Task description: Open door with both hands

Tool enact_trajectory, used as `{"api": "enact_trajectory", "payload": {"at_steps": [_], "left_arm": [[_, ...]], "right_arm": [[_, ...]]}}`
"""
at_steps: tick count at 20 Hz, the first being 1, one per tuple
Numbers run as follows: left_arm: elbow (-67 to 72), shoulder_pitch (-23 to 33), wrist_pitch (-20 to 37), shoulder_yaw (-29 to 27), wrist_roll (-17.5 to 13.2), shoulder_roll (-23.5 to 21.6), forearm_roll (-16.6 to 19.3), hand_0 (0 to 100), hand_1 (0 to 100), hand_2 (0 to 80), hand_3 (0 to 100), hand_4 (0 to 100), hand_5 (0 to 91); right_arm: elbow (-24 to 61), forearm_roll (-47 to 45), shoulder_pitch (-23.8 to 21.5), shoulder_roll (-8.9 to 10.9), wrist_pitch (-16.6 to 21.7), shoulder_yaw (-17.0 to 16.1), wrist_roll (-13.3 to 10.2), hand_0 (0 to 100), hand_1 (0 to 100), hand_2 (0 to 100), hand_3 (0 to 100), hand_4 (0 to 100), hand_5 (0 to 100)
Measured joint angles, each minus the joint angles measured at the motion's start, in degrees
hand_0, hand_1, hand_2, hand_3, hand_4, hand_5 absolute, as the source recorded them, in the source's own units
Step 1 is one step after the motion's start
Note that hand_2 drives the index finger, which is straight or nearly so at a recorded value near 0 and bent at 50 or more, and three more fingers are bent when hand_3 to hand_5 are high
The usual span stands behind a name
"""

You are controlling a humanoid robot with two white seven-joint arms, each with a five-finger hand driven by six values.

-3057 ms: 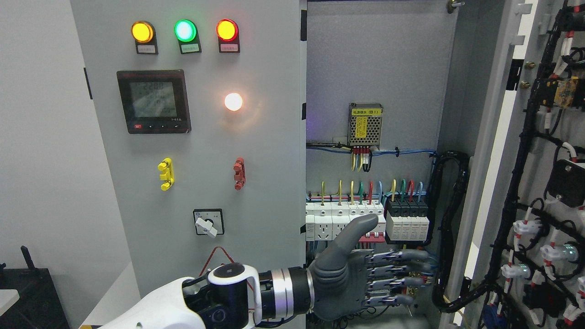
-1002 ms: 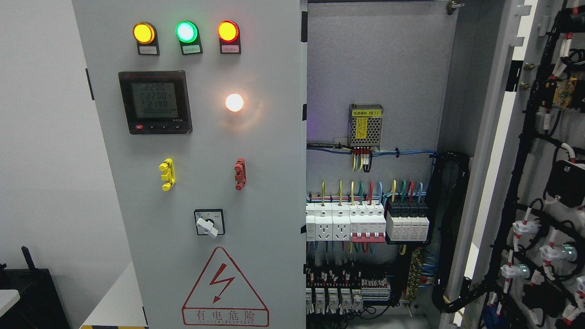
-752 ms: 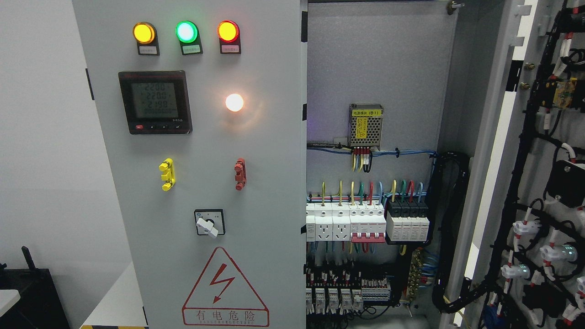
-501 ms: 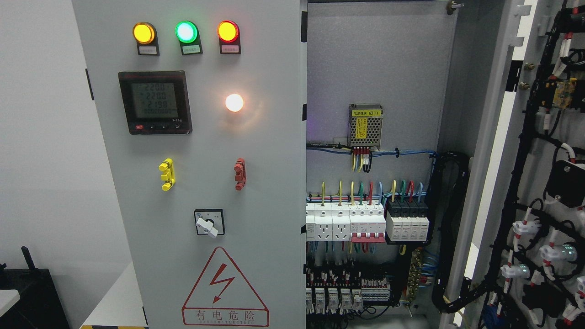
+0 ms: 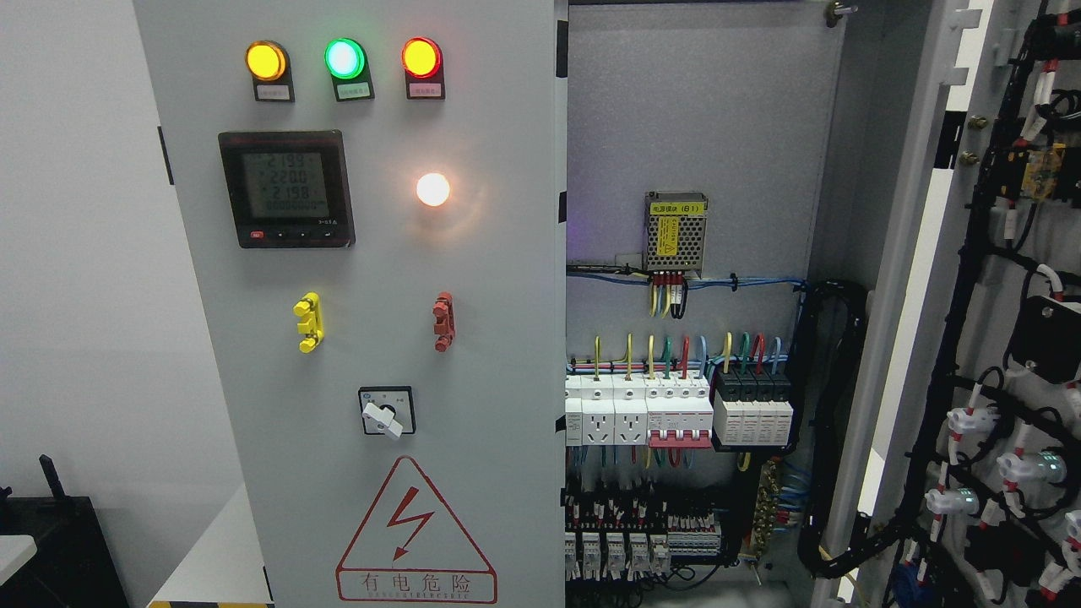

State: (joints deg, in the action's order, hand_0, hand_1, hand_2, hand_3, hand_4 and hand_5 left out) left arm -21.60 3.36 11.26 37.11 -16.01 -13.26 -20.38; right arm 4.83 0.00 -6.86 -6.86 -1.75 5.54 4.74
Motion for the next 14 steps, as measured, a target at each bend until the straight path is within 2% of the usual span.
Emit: {"api": "enact_trajectory", "payload": {"at_steps": [2, 5, 14], "left_arm": [[2.4, -1.0, -0.1, -2.5, 2.9, 2.6, 2.6, 0, 0, 0.0, 0, 3, 0.0], [5.4, -2.0, -0.9, -6.1, 4.9, 5.9, 5.0, 0, 0, 0.0, 0, 3, 0.0], [11.3, -2.6, -4.4, -17.3, 5.4, 11.5, 7.7, 0, 0, 0.0, 0, 3, 0.0]], "right_arm": [[0.0, 0.0, 0.0, 0.0, 0.0, 0.0, 0.0, 0, 0, 0, 0, 0, 0], [0.0, 0.0, 0.0, 0.0, 0.0, 0.0, 0.0, 0, 0, 0, 0, 0, 0], [0.1, 0.0, 0.1, 0.04, 0.0, 0.0, 0.0, 0, 0, 0, 0, 0, 0]]}}
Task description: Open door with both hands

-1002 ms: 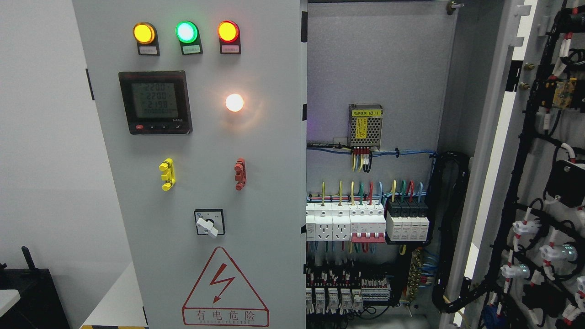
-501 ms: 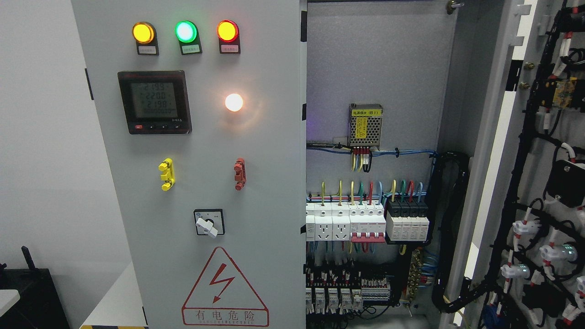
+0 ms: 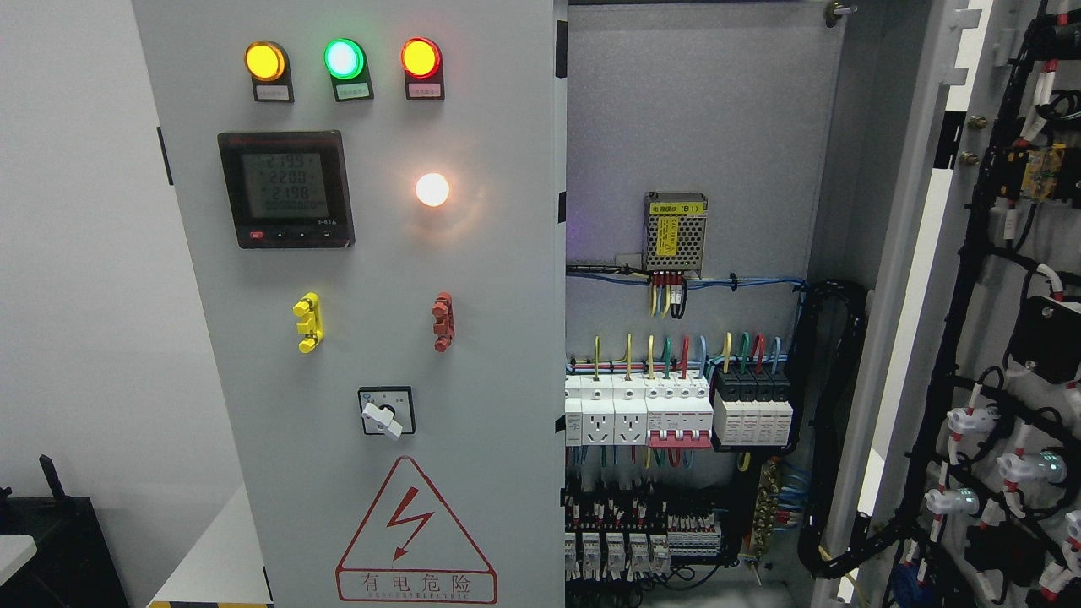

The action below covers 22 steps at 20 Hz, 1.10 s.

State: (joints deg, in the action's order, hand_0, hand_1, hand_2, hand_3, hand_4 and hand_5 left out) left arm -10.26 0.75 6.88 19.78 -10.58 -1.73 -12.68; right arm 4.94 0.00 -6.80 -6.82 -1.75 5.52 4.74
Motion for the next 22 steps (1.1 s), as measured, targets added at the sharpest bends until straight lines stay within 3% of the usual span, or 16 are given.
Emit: {"api": "enact_trajectory", "payload": {"at_steps": [10, 22], "left_arm": [[5.8, 2.2, -0.5, -10.8, -0.4, 2.7, 5.5, 0, 0, 0.0, 0, 3, 0.0], [8.7, 4.2, 0.0, -18.3, -1.2, 3.7, 7.3, 0, 0, 0.0, 0, 3, 0.0]], "right_arm": [[0.9, 0.0, 0.0, 0.02, 0.0, 0.0, 0.0, 0, 0, 0, 0, 0, 0], [3.1, 0.0, -1.1, 0.22, 0.0, 0.1, 0.3, 0, 0, 0, 0, 0, 0]]}}
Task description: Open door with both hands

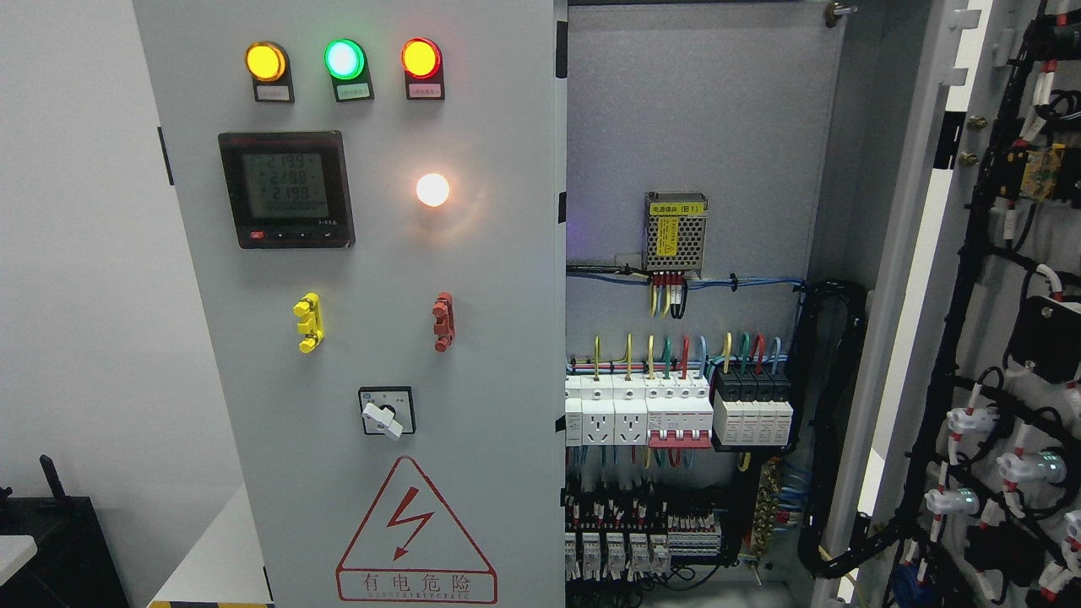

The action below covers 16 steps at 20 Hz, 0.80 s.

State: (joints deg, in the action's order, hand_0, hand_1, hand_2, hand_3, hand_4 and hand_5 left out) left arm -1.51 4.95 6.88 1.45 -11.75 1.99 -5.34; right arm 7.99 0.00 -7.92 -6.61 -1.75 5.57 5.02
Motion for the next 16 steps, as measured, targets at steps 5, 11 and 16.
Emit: {"api": "enact_trajectory", "payload": {"at_steps": [5, 11, 16], "left_arm": [[0.5, 0.2, 0.1, -1.5, -0.1, 0.1, 0.1, 0, 0, 0.0, 0, 3, 0.0], [1.0, 0.3, 0.1, -2.4, -0.2, 0.2, 0.1, 0, 0, 0.0, 0, 3, 0.0], [1.2, 0.2, 0.1, -2.8, 0.0, 0.3, 0.0, 0, 0, 0.0, 0, 3, 0.0]], "right_arm": [[5.5, 0.0, -3.0, 0.56, 0.0, 0.2, -0.7, 0, 0, 0, 0, 0, 0], [14.9, 0.0, -8.9, 1.75, 0.0, 0.7, -1.0, 0, 0, 0, 0, 0, 0], [23.9, 0.0, -13.8, 3.48, 0.1, 1.3, -1.2, 0, 0, 0, 0, 0, 0]]}}
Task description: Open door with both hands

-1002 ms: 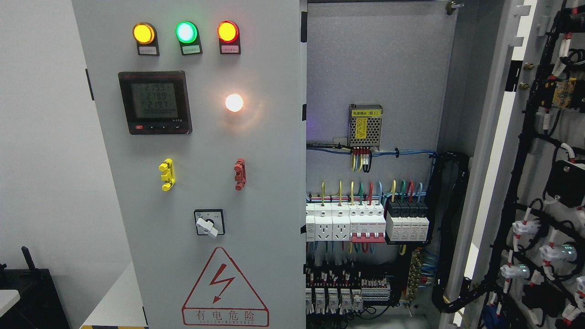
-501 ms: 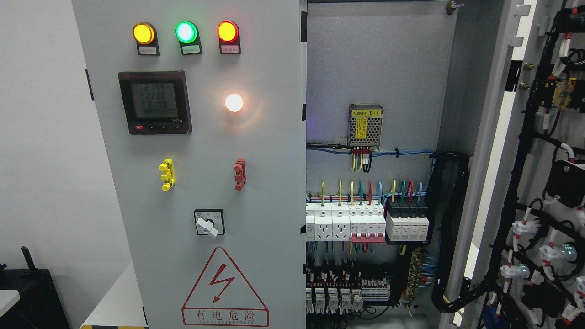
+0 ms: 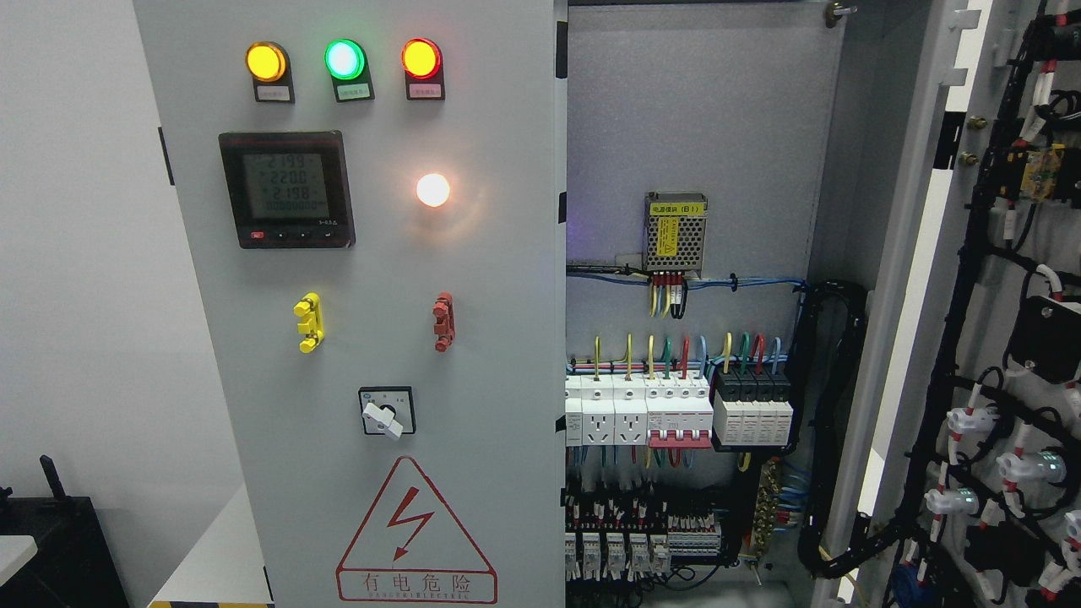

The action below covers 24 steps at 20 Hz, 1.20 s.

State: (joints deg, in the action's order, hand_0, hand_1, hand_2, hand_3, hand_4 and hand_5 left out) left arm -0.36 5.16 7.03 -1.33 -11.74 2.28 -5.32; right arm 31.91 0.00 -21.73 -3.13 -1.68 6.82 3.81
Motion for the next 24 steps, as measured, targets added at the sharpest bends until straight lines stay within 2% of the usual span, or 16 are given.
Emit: {"api": "enact_trajectory", "payload": {"at_steps": [6, 14, 24], "left_arm": [[0.2, -0.2, 0.1, -0.4, 0.0, 0.1, -0.2, 0, 0, 0.0, 0, 3, 0.0], [0.3, -0.7, 0.1, -0.7, 0.0, 0.1, -0.3, 0, 0, 0.0, 0, 3, 0.0], [0.3, -1.1, 0.8, -0.9, 0.6, 0.2, -0.4, 0, 0, 0.0, 0, 3, 0.0]], "right_arm": [[11.6, 0.0, -6.5, 1.41, 0.1, 0.9, 0.0, 0, 0, 0, 0, 0, 0], [28.4, 0.0, -16.3, 5.42, 2.8, 3.5, 0.0, 0, 0, 0, 0, 0, 0], [45.1, 0.0, -23.5, 11.28, 11.7, 6.7, 0.0, 0, 0, 0, 0, 0, 0]]}}
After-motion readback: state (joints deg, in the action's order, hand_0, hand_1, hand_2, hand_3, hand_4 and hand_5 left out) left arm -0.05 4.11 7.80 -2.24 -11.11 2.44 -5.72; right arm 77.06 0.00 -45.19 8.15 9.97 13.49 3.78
